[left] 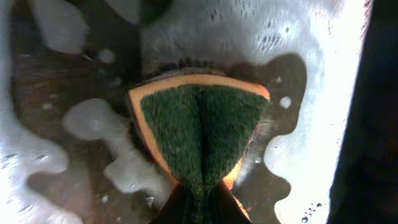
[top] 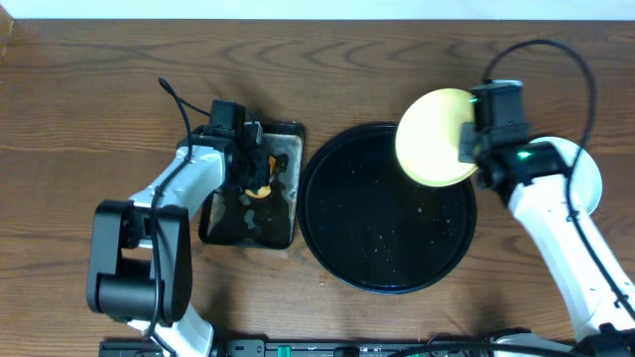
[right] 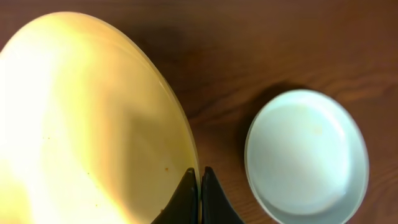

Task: Clean dirty plates on tray and stack at the side
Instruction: 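Carry the yellow plate right and lower it onto the pale green plates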

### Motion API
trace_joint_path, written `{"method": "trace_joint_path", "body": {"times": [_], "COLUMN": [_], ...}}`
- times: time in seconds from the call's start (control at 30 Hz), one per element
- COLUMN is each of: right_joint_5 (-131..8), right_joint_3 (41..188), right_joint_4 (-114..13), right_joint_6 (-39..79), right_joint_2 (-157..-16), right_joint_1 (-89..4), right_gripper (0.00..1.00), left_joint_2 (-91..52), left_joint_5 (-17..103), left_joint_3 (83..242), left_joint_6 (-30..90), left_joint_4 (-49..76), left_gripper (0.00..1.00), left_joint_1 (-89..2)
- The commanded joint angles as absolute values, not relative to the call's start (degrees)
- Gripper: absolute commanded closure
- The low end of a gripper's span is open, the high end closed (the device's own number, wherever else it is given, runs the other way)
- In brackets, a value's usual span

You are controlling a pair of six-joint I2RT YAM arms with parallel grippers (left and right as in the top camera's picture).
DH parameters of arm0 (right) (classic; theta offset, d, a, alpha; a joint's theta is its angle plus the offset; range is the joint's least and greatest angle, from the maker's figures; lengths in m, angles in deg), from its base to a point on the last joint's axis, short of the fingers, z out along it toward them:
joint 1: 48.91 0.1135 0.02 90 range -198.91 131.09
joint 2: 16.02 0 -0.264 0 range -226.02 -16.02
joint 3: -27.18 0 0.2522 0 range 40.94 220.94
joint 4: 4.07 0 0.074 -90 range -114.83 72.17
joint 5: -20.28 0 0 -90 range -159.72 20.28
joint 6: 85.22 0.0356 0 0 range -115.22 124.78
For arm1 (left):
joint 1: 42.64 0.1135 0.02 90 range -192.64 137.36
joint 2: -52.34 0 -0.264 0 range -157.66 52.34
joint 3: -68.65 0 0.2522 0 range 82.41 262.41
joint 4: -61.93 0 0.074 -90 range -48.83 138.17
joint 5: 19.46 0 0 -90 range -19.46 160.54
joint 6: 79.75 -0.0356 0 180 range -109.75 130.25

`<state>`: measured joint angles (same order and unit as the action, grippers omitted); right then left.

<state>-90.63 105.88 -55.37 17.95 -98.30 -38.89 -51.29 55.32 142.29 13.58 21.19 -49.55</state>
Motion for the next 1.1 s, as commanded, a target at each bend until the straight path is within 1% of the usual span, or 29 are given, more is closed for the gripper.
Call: {"method": "trace_joint_path", "body": {"times": [0.0, 0.2, 0.27, 0.3, 0.33, 0.4, 0.43, 0.47, 0.5, 0.53, 0.7, 0.77, 0.8, 0.93, 0.97, 1.0, 1.07], "right_joint_5": [-82.15, -80.29, -80.12, -80.12, -80.12, -80.14, -80.18, -80.23, -80.23, -80.23, -80.42, -80.42, -80.42, -80.4, -80.4, -80.4, -80.05], "right_joint_3": [106.93, 106.93, 106.91, 106.89, 106.87, 106.87, 106.87, 106.87, 106.8, 106.76, 106.69, 106.69, 106.69, 106.69, 106.69, 106.69, 106.69], "right_joint_4": [-55.48, -57.25, -57.75, -57.9, -58.01, -58.82, -59.41, -59.93, -60.31, -60.37, -59.69, -59.59, -59.41, -57.6, -57.01, -56.53, -55.28], "right_joint_6": [22.12, 22.12, 22.14, 22.12, 22.12, 22.12, 22.14, 22.14, 22.16, 22.34, 23.24, 23.26, 23.24, 23.24, 23.52, 24.04, 24.09], "right_joint_2": [-97.78, -97.78, -97.78, -97.78, -97.78, -97.78, -97.78, -97.78, -97.78, -97.78, -98.91, -100.09, -100.97, -104.66, -105.58, -106.19, -107.17], "right_joint_1": [-45.6, -55.63, -58.45, -59.61, -60.81, -62.84, -63.78, -64.63, -65.73, -66.58, -71.41, -73.29, -74.4, -78.01, -78.95, -79.61, -80.9], "right_gripper": [0.99, 0.99, 0.99, 0.99, 0.99, 0.99, 0.99, 0.99, 0.99, 0.99, 0.99, 0.99, 0.99, 0.99, 0.99, 0.99, 0.99], "left_joint_2": [-54.99, -59.69, -60.01, -60.01, -59.99, -59.99, -59.99, -59.99, -59.99, -59.99, -59.97, -59.95, -59.95, -59.82, -59.58, -59.34, -58.55], "left_joint_5": [48.39, 47.4, 47.38, 47.38, 47.38, 47.38, 47.38, 47.38, 47.38, 47.38, 47.38, 47.38, 47.38, 47.38, 47.38, 47.38, 47.38], "left_joint_3": [141.85, 141.88, 141.88, 141.88, 141.88, 141.88, 141.88, 141.88, 141.88, 141.88, 141.88, 141.88, 141.9, 142.01, 142.01, 142.01, 142.01], "left_joint_6": [6.19, 5.36, 5.41, 5.41, 5.41, 5.43, 5.6, 5.65, 5.87, 6.04, 6.04, 6.54, 7.35, 7.72, 7.72, 7.72, 7.72], "left_joint_4": [20.75, 20.9, 20.88, 20.9, 20.9, 20.88, 20.88, 20.88, 20.88, 20.86, 20.9, 20.86, 20.88, 20.86, 20.8, 20.66, 20.62], "left_gripper": [0.93, 0.93, 0.83, 0.75, 0.72, 0.72, 0.73, 0.81, 0.91, 0.92, 0.92, 0.78, 0.75, 0.73, 0.77, 0.91, 0.93], "left_joint_1": [-47.74, -46.21, -46.12, -46.14, -46.21, -46.19, -46.19, -46.19, -46.19, -46.19, -46.19, -46.19, -46.19, -46.19, -46.19, -46.19, -46.19]}}
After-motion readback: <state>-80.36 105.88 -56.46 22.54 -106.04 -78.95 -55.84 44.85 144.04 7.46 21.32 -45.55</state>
